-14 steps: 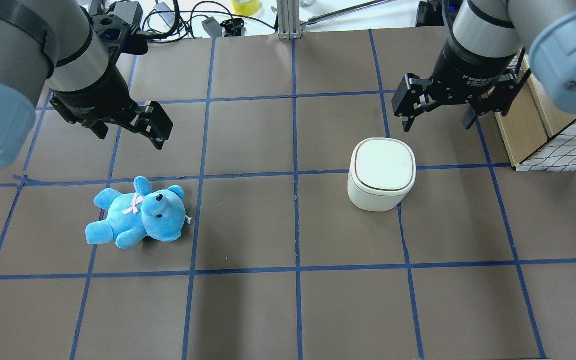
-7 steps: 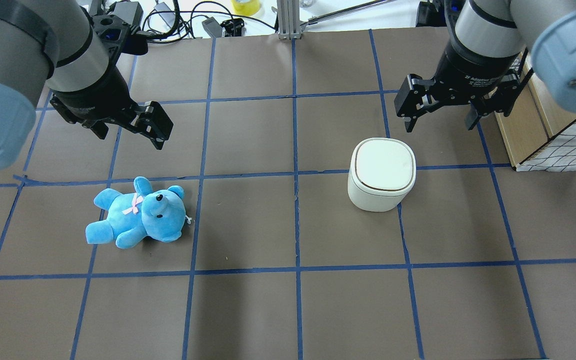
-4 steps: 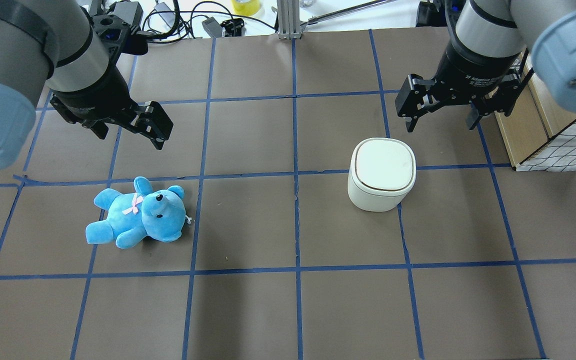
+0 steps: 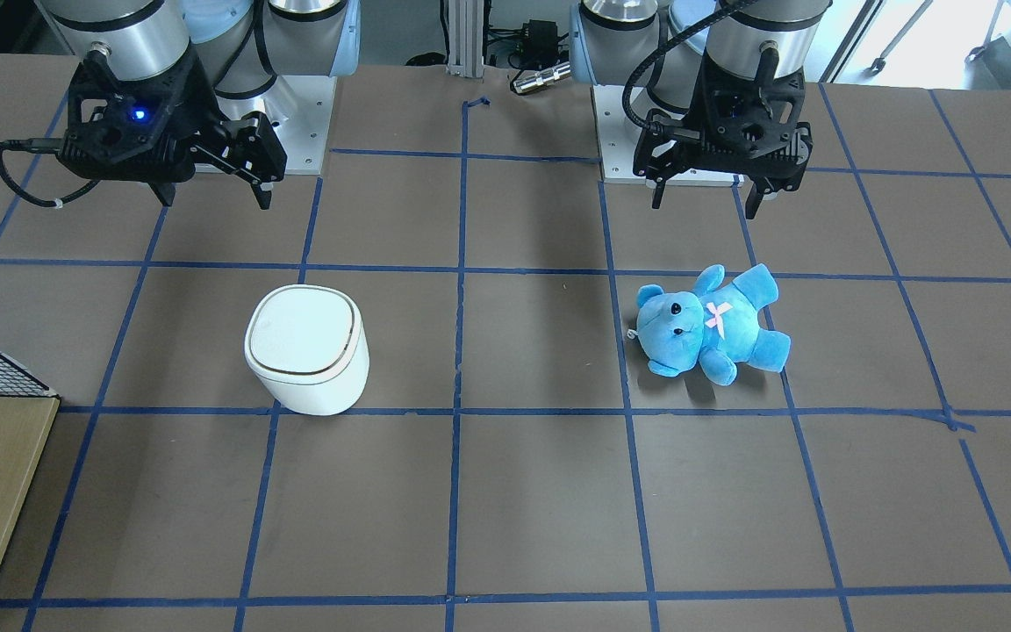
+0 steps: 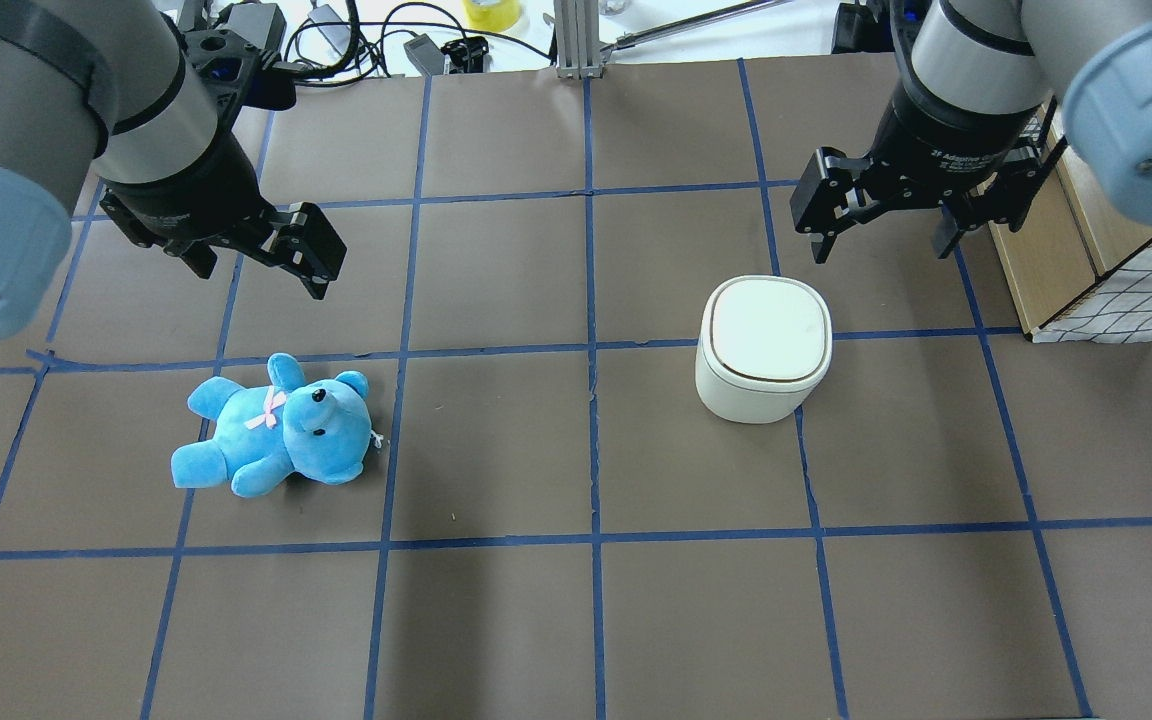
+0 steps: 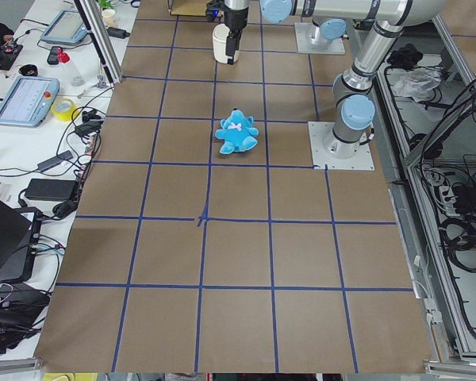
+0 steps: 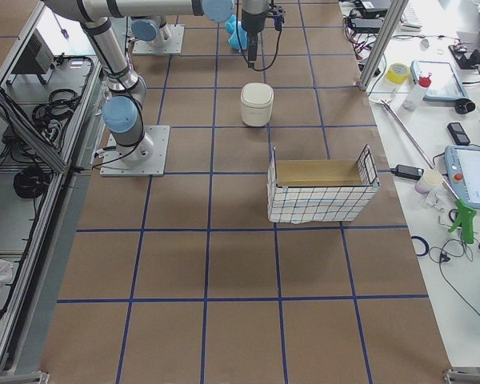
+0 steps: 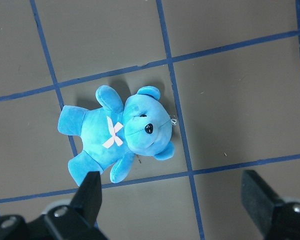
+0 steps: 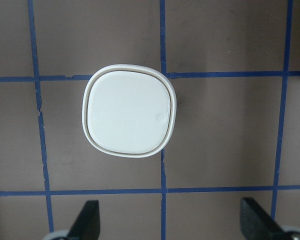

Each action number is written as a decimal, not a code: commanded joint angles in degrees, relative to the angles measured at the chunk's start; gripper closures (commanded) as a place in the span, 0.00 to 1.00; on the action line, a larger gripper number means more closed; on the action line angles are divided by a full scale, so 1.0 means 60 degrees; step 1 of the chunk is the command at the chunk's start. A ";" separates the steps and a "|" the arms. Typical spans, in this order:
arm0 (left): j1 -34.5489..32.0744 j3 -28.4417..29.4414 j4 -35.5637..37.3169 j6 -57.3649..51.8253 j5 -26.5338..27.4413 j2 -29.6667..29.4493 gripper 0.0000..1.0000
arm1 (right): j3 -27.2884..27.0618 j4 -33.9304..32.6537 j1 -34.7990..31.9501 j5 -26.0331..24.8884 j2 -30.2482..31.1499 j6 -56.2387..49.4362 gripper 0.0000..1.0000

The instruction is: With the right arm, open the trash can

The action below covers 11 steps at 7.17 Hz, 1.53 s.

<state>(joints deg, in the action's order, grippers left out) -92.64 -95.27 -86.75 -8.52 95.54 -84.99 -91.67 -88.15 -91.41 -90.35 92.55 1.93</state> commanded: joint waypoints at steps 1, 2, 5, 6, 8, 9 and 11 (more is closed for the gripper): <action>0.0000 0.0000 0.0000 0.0000 0.0000 0.0000 0.00 | 0.0000 0.0000 0.0000 0.0000 0.0000 0.0000 0.00; 0.0000 0.0000 0.0000 0.0000 0.0000 0.0000 0.00 | 0.0000 0.0000 0.0000 0.0000 0.0000 0.0000 0.00; 0.0000 0.0000 0.0000 0.0000 0.0000 0.0000 0.00 | 0.0000 -0.0015 0.0000 0.0000 0.0000 0.0000 0.00; 0.0000 0.0000 0.0000 0.0000 0.0000 0.0000 0.00 | 0.0000 -0.0015 0.0000 0.0000 0.0000 0.0000 0.00; 0.0000 0.0000 0.0000 0.0000 0.0000 0.0000 0.00 | 0.0000 -0.0059 0.0000 0.0000 0.0000 -0.0015 0.00; 0.0000 0.0000 0.0000 0.0000 0.0000 0.0000 0.00 | -0.0014 -0.0088 0.0000 0.0000 0.0000 -0.0029 0.07; 0.0000 0.0000 0.0000 0.0000 0.0000 0.0000 0.00 | 0.0000 -0.0059 0.0058 0.0029 0.0000 -0.0015 0.64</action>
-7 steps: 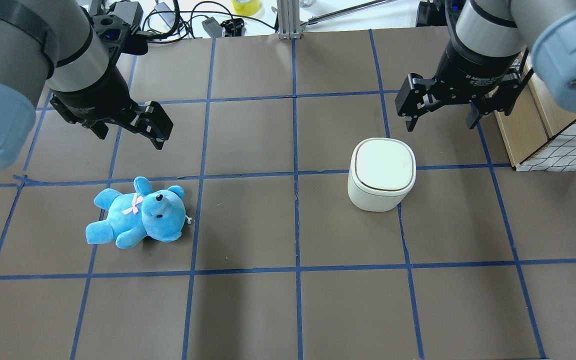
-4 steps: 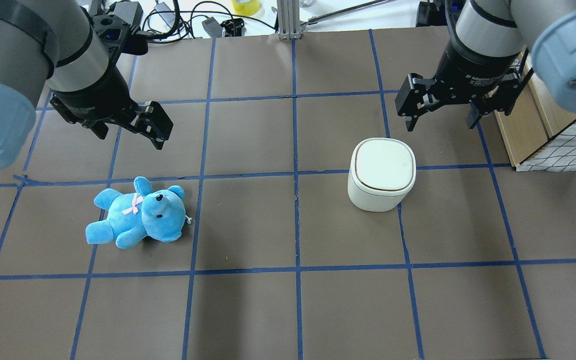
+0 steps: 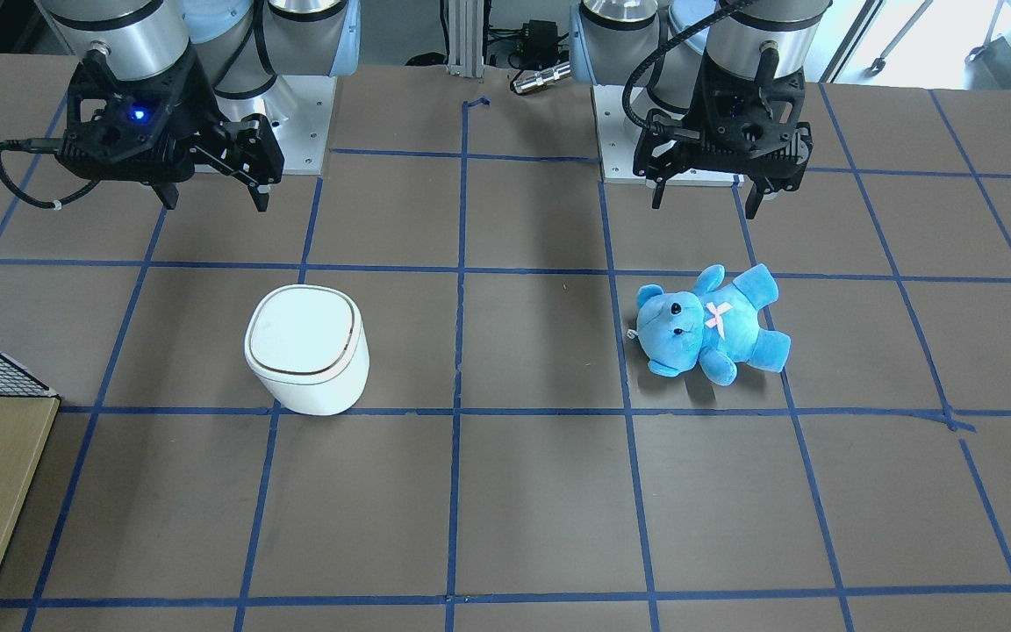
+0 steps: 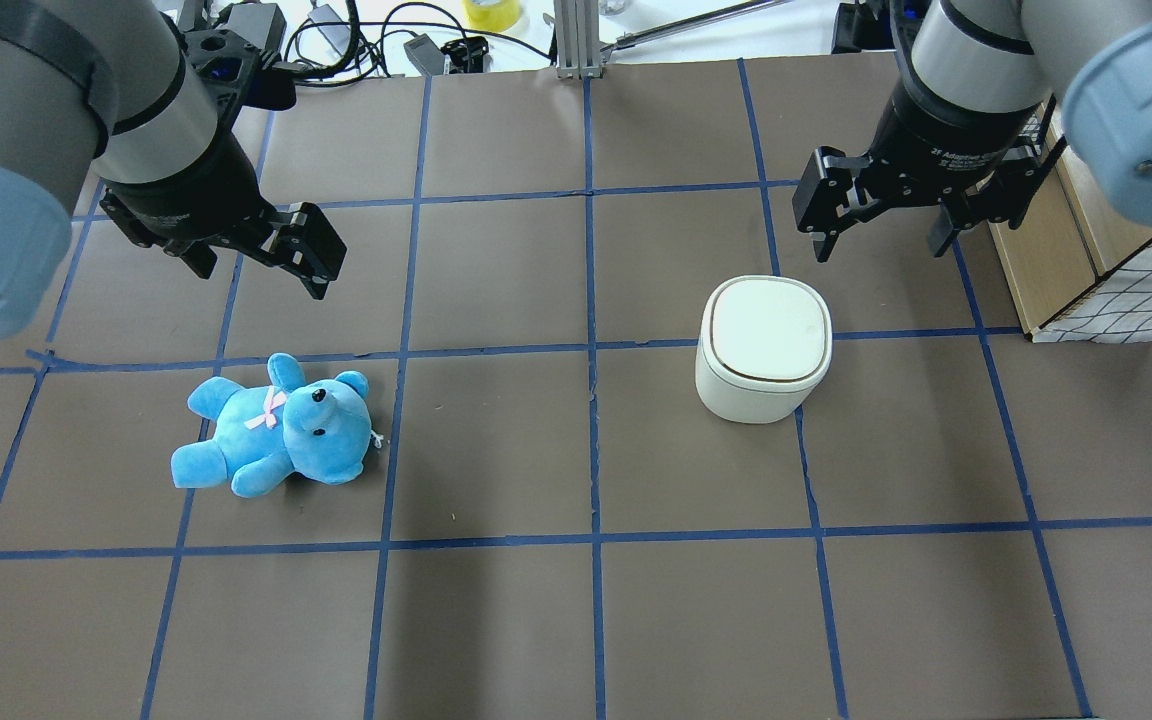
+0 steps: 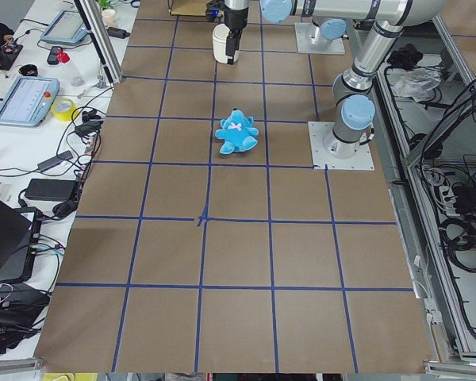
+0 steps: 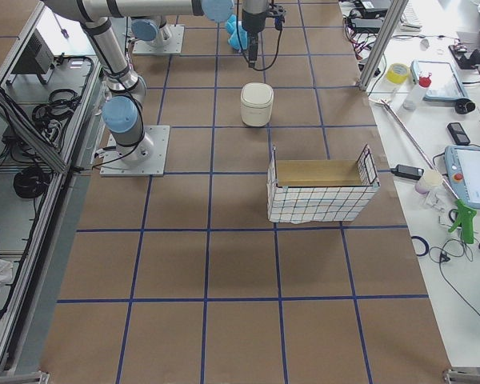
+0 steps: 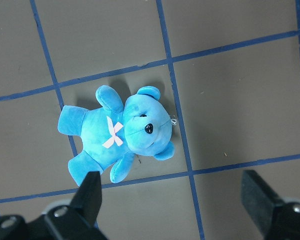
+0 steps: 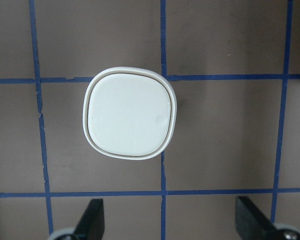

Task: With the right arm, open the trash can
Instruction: 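Close the right gripper and move it down over the white trash can lid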

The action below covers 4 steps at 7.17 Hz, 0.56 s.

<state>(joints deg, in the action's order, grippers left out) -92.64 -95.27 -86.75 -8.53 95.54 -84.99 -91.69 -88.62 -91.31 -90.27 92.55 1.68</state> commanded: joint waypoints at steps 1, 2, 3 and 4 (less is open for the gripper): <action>0.0000 0.0000 0.0000 0.0000 0.0000 0.0000 0.00 | 0.0004 0.0033 0.0058 0.0089 0.0000 0.0028 0.82; 0.0000 0.0000 0.0000 0.0000 0.0000 0.0000 0.00 | 0.0004 0.0048 0.0058 0.0090 0.0000 0.0043 0.90; 0.0000 0.0000 0.0000 0.0000 0.0000 0.0000 0.00 | 0.0004 0.0019 0.0058 0.0104 0.0000 0.0028 1.00; 0.0000 0.0000 0.0000 0.0000 0.0000 0.0000 0.00 | 0.0004 -0.0010 0.0072 0.0133 -0.0015 0.0028 1.00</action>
<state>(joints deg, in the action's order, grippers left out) -92.64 -95.27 -86.75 -8.53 95.54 -84.99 -91.67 -88.51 -90.95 -89.65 92.52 1.87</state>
